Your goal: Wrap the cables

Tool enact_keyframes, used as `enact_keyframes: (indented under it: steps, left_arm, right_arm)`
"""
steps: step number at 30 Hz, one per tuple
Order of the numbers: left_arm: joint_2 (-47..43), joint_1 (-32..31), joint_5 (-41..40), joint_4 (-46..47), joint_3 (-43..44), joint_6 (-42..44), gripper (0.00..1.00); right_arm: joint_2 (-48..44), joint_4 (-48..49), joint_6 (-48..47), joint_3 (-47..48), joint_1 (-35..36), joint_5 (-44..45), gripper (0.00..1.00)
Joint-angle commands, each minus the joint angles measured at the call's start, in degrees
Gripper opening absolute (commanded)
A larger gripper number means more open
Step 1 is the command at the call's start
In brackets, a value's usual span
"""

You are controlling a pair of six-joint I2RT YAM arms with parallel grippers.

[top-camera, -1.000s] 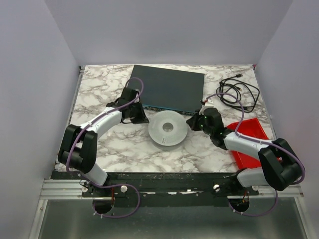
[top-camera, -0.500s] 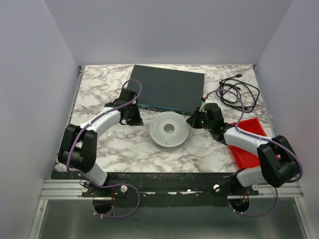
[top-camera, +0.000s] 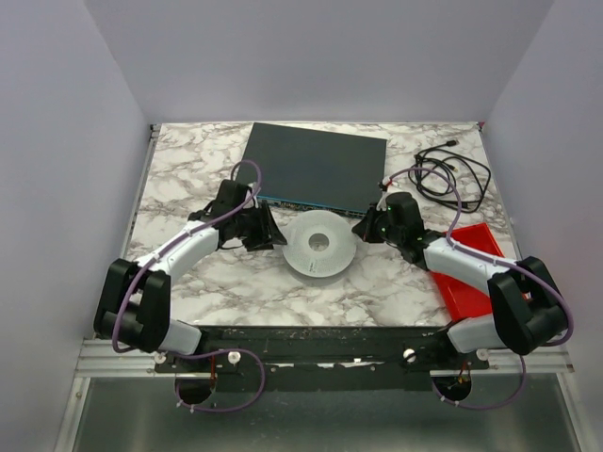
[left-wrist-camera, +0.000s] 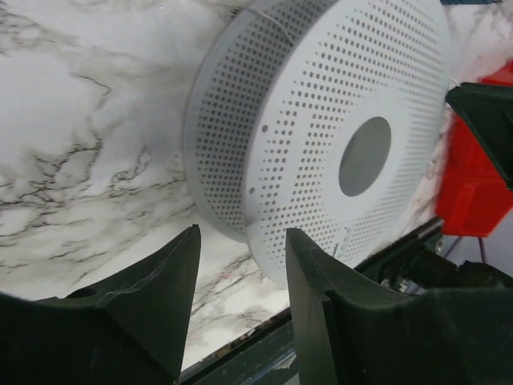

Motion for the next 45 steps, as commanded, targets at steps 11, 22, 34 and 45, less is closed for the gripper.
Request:
enact_keyframes:
  steps: [11, 22, 34, 45]
  left_arm:
    - [11.9, -0.3, 15.1, 18.6, -2.5, -7.6, 0.37]
    - [17.6, 2.5, 11.3, 18.2, -0.6, -7.9, 0.00]
    - [21.4, 4.0, -3.8, -1.2, 11.5, 0.8, 0.00]
    - [26.3, 4.5, -11.2, -10.9, 20.4, 7.0, 0.00]
  right_arm:
    - [0.1, -6.9, -2.3, -1.0, 0.0, -3.6, 0.01]
    - [0.4, -5.8, -3.0, -1.5, -0.6, -3.1, 0.01]
    - [0.2, -4.0, -2.5, -2.3, -3.2, -7.2, 0.01]
    - [-0.3, -1.9, -1.3, -2.8, -4.1, -12.8, 0.01]
